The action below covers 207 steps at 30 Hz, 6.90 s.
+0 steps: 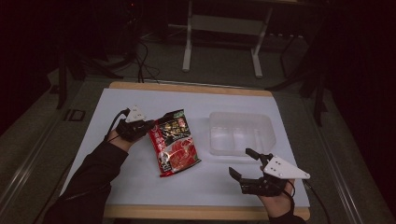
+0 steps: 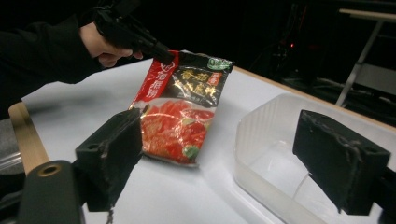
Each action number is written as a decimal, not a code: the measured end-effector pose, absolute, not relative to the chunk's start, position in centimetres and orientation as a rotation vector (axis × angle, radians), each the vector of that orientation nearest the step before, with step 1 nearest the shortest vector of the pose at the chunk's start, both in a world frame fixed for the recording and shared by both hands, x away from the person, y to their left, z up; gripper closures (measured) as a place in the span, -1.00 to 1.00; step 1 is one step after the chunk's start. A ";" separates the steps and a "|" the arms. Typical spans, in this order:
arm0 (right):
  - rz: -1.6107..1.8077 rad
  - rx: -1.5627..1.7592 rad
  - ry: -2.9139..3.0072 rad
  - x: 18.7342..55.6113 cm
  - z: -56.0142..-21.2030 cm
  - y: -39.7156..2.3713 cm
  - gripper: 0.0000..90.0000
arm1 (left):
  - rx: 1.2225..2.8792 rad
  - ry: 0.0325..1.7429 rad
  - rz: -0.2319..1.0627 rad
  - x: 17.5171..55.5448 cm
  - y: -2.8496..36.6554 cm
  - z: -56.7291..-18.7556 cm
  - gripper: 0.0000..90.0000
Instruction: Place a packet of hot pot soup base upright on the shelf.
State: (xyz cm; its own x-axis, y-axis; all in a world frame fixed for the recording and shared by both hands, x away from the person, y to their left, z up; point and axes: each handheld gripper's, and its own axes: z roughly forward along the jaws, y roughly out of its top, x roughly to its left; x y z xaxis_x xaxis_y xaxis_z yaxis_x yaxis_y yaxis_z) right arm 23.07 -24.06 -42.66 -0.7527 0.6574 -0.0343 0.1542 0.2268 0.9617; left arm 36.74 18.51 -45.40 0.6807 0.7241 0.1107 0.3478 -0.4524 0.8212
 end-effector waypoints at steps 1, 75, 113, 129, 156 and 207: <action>1.548 0.748 2.066 23.0 -42.6 -24.1 -0.64 | 2.056 0.810 0.580 36.5 18.4 -45.1 0.94; 1.747 0.524 2.302 29.6 -36.3 -17.8 0.27 | 1.831 0.324 0.558 26.7 13.8 -35.0 0.93; 1.698 0.612 2.193 27.9 -31.6 -19.4 0.69 | 1.762 0.370 0.393 27.8 15.3 -35.6 -0.59; 1.672 0.716 2.023 28.4 -29.4 -21.3 0.69 | 1.713 0.460 0.350 28.6 16.3 -39.3 -0.95; 1.369 1.043 1.631 30.4 -30.0 -28.0 0.68 | 1.688 0.570 0.263 27.2 17.9 -46.0 -0.97; 1.097 1.309 1.552 36.0 -38.2 -31.8 0.68 | 1.729 0.572 0.321 26.6 17.9 -48.2 -0.98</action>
